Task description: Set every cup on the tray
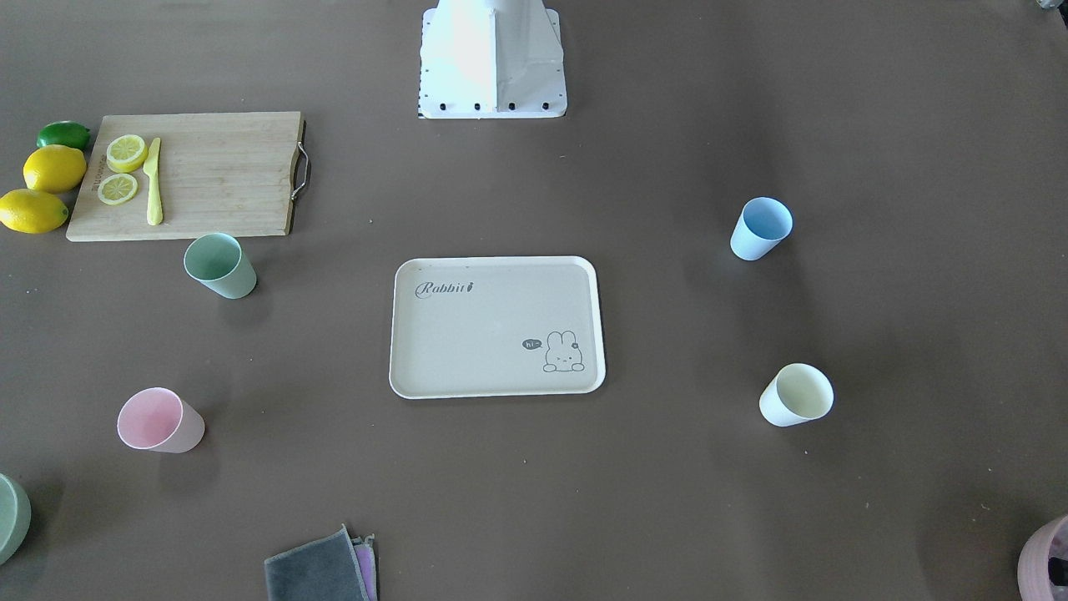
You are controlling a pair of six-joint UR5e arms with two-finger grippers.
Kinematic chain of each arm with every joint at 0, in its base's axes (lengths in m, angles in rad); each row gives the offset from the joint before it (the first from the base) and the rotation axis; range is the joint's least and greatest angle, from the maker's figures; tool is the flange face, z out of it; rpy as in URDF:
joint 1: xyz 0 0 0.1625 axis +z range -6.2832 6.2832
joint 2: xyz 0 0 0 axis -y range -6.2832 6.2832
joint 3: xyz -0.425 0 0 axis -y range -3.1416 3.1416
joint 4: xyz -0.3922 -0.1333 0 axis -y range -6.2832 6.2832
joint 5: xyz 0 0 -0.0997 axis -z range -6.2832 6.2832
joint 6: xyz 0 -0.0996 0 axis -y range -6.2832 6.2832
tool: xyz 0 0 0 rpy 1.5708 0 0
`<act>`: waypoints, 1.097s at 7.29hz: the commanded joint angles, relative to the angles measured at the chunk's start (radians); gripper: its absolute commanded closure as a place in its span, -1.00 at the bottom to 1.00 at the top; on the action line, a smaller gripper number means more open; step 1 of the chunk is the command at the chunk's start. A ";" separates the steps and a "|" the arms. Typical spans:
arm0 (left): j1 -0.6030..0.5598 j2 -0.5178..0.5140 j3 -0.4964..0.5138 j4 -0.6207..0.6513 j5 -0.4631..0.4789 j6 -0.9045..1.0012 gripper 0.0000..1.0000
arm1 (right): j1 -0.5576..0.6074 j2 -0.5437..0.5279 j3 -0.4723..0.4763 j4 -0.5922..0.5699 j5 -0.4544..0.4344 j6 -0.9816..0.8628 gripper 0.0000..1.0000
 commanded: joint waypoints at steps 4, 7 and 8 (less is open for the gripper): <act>-0.011 0.038 -0.009 0.023 -0.080 -0.001 -0.96 | -0.014 0.016 -0.004 -0.002 0.001 0.008 -1.00; -0.019 0.051 -0.001 0.020 -0.068 -0.003 -0.97 | -0.017 0.022 -0.013 -0.005 0.008 0.006 -1.00; -0.019 0.051 0.000 0.024 -0.069 -0.012 -0.97 | -0.017 0.021 -0.013 -0.002 0.021 0.000 -1.00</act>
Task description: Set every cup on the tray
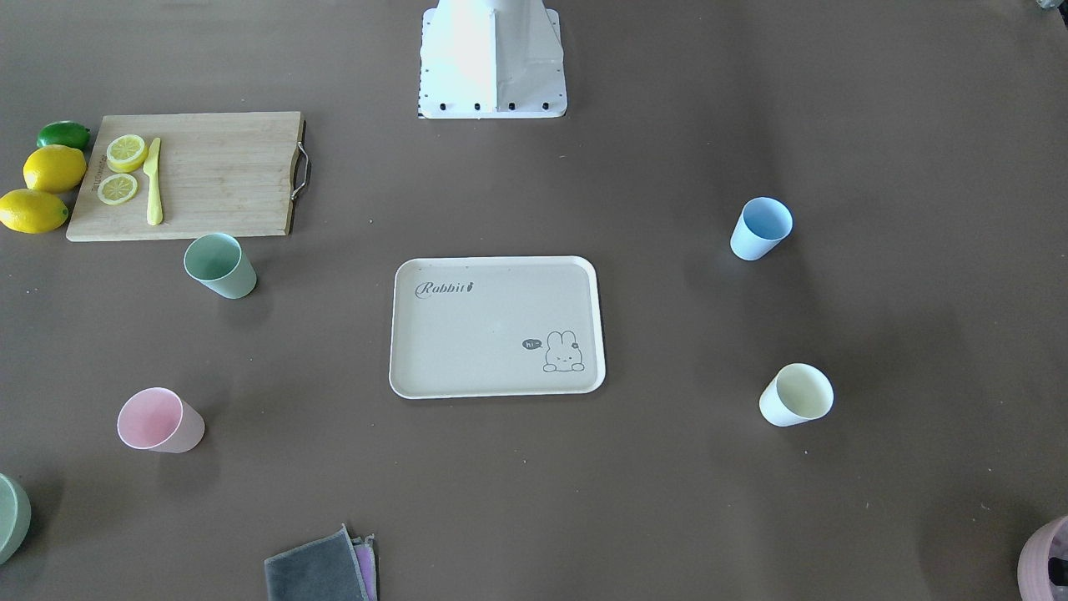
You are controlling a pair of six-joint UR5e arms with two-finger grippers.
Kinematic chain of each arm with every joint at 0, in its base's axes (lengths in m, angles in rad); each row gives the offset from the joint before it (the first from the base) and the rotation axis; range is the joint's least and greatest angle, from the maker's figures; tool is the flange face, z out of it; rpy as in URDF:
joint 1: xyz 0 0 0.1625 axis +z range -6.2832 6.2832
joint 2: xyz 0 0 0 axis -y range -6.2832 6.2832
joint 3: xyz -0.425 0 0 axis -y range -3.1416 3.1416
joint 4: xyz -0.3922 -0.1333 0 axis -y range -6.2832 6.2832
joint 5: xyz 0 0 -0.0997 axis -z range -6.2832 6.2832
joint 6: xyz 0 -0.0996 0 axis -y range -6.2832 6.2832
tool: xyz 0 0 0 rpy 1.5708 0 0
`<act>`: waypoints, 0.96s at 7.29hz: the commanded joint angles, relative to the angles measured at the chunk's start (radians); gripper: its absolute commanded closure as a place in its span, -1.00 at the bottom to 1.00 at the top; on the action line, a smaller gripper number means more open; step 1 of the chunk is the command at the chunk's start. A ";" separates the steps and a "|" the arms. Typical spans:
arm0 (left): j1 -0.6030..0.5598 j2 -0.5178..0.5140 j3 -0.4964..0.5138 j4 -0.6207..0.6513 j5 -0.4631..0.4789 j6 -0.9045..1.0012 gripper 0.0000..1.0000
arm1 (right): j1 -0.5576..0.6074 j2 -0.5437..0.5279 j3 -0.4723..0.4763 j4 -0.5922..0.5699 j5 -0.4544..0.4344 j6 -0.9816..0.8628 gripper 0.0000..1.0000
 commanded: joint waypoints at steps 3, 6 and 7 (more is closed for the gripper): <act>-0.012 0.004 0.017 -0.008 -0.001 -0.008 -0.97 | -0.001 -0.003 0.002 0.006 0.009 0.005 -1.00; -0.010 0.004 0.002 -0.008 -0.012 -0.010 -0.97 | -0.002 0.006 -0.002 0.003 0.015 0.007 -1.00; -0.010 0.002 -0.003 -0.008 -0.013 -0.022 -0.96 | -0.001 0.004 0.007 0.006 0.043 -0.001 -1.00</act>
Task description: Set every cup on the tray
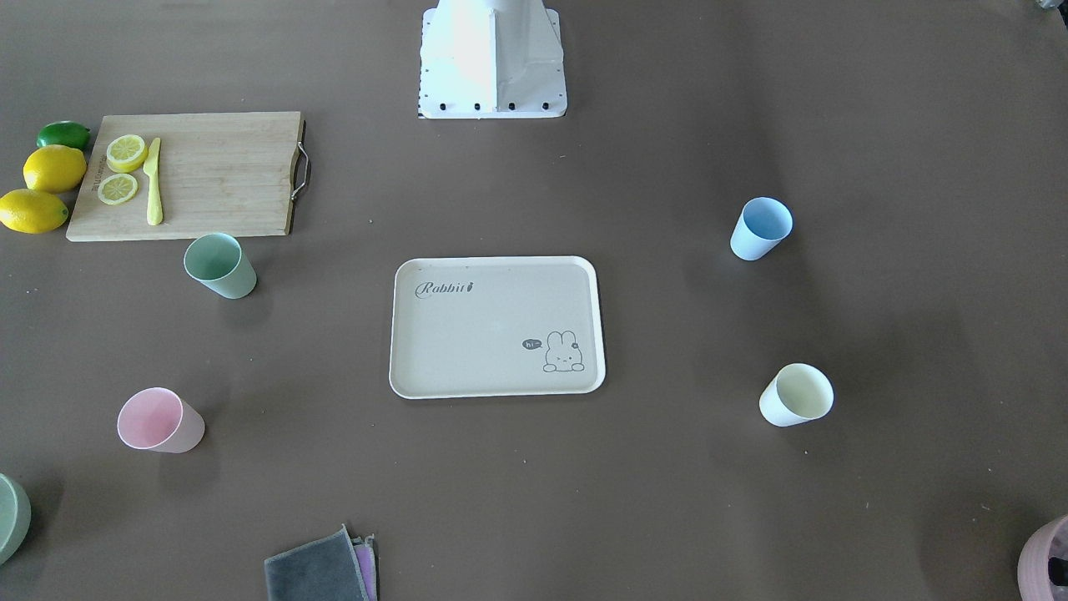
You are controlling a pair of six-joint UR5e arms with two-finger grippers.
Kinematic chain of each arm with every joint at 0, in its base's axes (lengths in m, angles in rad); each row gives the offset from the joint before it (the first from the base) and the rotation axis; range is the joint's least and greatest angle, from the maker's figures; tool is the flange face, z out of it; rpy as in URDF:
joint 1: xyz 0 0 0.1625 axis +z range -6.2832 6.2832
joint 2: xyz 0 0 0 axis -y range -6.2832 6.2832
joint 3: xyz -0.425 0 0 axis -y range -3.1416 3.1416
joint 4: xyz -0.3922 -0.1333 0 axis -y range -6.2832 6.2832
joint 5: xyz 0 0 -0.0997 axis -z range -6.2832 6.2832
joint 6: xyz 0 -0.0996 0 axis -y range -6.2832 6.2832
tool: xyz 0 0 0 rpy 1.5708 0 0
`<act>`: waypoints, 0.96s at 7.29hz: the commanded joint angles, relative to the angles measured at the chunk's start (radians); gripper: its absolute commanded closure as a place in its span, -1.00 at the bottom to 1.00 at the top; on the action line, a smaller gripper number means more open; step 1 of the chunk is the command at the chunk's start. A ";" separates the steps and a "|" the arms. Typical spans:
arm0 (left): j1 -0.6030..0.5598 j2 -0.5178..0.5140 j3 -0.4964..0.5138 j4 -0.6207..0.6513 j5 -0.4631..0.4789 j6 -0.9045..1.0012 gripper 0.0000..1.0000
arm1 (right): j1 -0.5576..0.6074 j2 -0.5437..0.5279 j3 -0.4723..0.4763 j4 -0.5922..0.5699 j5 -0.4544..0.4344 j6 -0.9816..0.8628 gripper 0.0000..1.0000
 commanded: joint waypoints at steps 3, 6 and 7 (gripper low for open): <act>0.043 -0.004 -0.059 -0.015 -0.025 -0.065 -0.94 | -0.005 -0.011 0.006 0.019 0.143 -0.007 -1.00; 0.209 -0.019 -0.144 -0.157 -0.018 -0.464 -0.96 | -0.044 -0.025 0.012 0.088 0.229 0.066 -1.00; 0.282 -0.032 -0.152 -0.212 0.008 -0.596 -0.96 | -0.106 -0.019 0.062 0.107 0.216 0.201 -1.00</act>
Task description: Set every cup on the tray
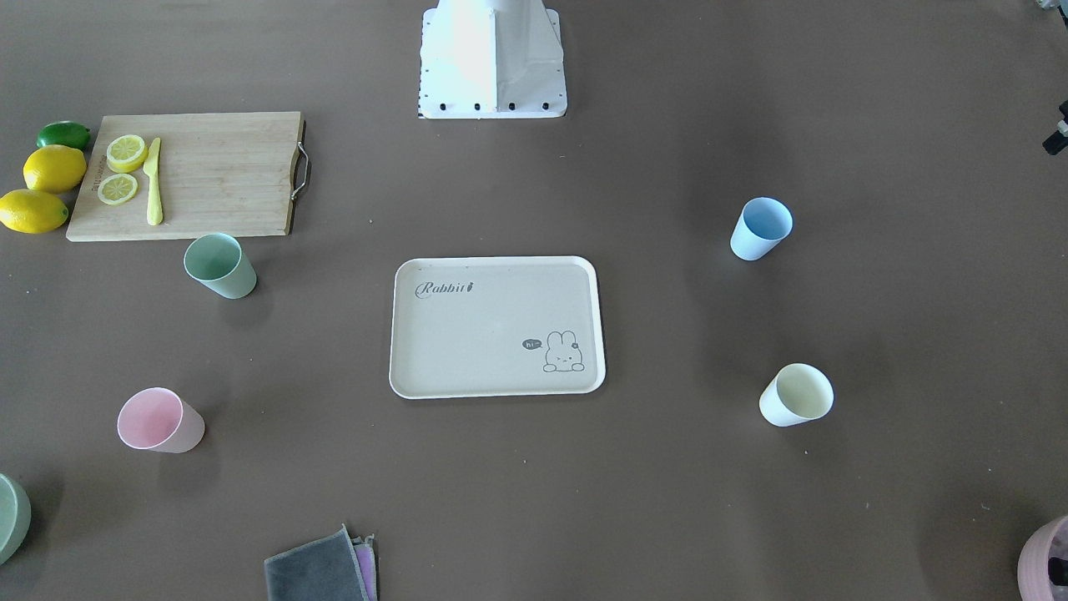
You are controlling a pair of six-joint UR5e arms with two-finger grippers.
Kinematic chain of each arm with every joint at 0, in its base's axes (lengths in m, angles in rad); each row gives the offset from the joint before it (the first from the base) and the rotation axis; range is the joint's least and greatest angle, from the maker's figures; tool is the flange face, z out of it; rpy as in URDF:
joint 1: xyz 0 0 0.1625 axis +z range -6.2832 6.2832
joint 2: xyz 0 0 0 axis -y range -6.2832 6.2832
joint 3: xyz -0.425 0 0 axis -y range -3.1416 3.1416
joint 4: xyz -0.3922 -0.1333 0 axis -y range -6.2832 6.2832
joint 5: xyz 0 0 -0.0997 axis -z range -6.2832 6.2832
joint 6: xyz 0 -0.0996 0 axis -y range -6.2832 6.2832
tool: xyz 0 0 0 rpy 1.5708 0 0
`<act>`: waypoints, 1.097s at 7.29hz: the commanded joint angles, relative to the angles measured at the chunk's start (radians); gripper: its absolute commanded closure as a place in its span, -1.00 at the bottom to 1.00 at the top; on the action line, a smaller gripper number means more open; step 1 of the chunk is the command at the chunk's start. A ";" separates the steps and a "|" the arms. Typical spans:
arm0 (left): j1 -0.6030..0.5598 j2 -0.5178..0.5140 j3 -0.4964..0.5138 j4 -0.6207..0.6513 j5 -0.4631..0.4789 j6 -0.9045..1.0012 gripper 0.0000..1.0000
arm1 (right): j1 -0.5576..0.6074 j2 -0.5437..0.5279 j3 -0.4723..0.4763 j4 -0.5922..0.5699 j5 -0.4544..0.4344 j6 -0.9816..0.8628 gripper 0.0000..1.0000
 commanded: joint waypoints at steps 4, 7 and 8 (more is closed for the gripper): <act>0.428 -0.129 -0.048 -0.174 0.230 -0.618 -0.85 | -0.299 0.140 0.044 0.121 -0.122 0.524 -1.00; 0.616 -0.186 -0.038 -0.174 0.366 -0.708 -0.77 | -0.405 0.176 0.039 0.120 -0.202 0.563 -0.99; 0.676 -0.186 -0.036 -0.172 0.414 -0.710 -0.76 | -0.431 0.179 0.039 0.120 -0.225 0.563 -0.98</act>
